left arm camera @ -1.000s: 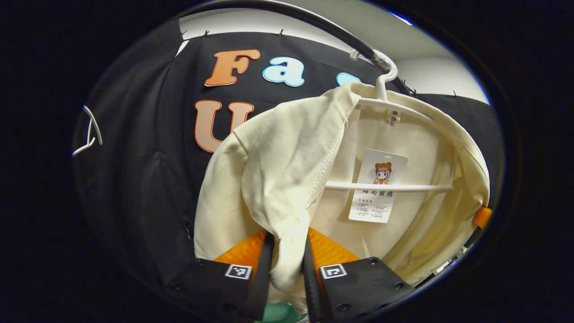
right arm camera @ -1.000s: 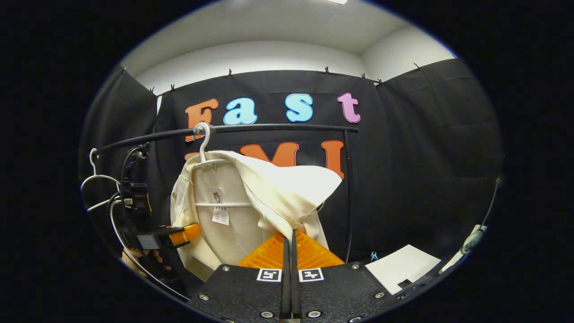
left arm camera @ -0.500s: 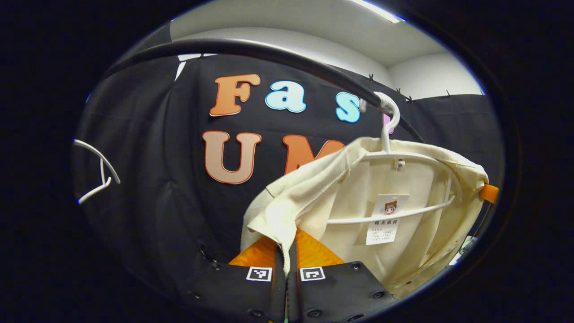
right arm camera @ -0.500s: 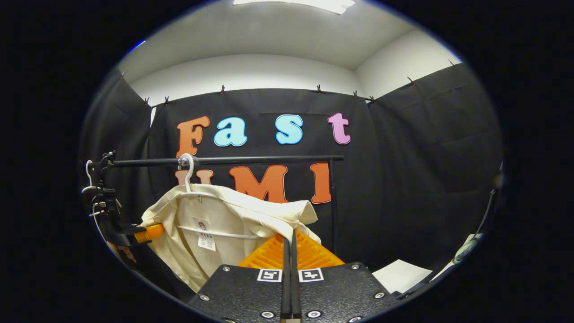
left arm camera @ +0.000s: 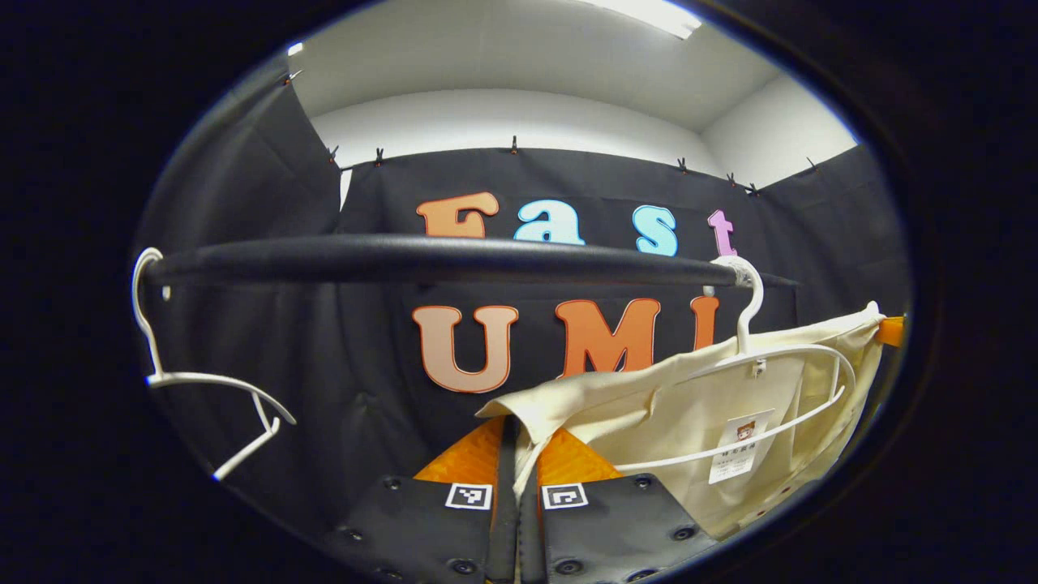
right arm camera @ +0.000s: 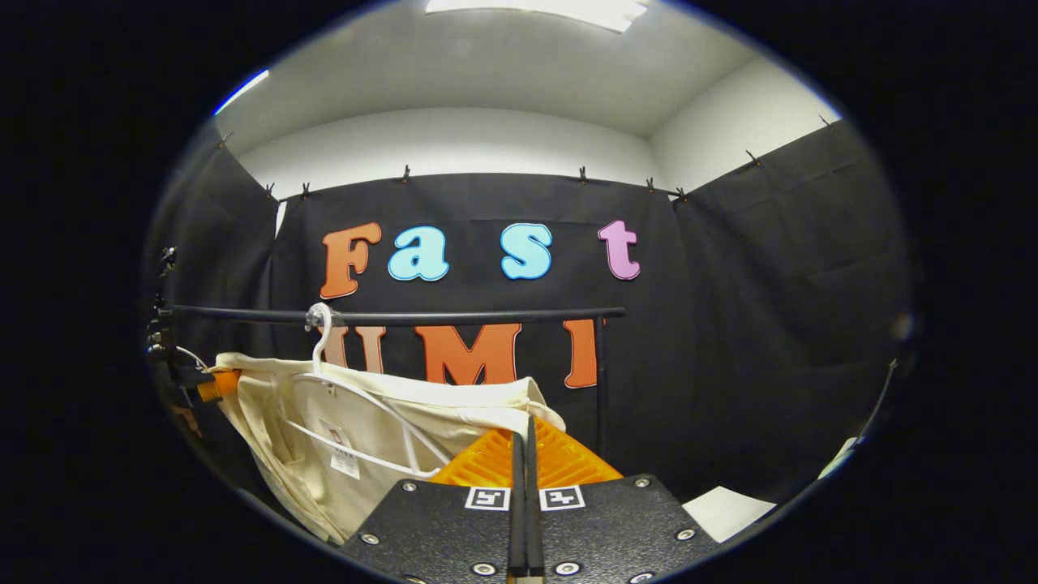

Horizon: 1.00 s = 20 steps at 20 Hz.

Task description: Grasp the clothes on the hanger with both hands and then place them into the laundry hamper below.

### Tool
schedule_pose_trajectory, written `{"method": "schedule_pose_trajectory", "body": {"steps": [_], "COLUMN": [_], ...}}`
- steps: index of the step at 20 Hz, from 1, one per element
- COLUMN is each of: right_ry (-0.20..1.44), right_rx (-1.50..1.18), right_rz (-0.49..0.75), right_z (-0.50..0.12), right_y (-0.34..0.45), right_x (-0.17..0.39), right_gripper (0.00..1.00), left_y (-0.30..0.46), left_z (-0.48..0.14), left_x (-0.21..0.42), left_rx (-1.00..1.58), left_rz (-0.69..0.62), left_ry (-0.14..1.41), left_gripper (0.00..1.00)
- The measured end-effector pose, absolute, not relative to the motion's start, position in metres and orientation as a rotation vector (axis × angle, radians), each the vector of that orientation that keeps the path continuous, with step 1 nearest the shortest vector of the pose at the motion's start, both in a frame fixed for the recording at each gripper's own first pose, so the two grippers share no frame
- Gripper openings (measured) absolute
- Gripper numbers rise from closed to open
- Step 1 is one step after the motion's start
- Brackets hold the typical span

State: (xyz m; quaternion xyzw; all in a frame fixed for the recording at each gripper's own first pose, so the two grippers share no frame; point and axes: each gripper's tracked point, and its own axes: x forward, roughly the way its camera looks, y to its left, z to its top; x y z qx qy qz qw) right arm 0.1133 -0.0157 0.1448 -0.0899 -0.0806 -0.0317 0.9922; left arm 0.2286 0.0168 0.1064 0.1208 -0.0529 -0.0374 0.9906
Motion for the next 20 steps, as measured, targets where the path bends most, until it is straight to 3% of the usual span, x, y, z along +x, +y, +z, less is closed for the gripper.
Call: {"method": "schedule_pose_trajectory", "body": {"steps": [5,20], "right_ry": [-0.122,-0.008], "right_rx": [-0.162,-0.076], "right_rz": [-0.017,0.021], "right_z": [0.137,0.070], "right_y": [-0.009,-0.028], "right_x": [0.127,0.153], "right_gripper": [0.00,0.00], "left_y": [0.040,0.057], "left_z": [0.112,0.052], "left_x": [0.243,0.266], "left_rx": [0.245,0.218], "left_rz": [-0.061,-0.007], "left_ry": [-0.091,0.018], "left_gripper": [0.09,0.08]}}
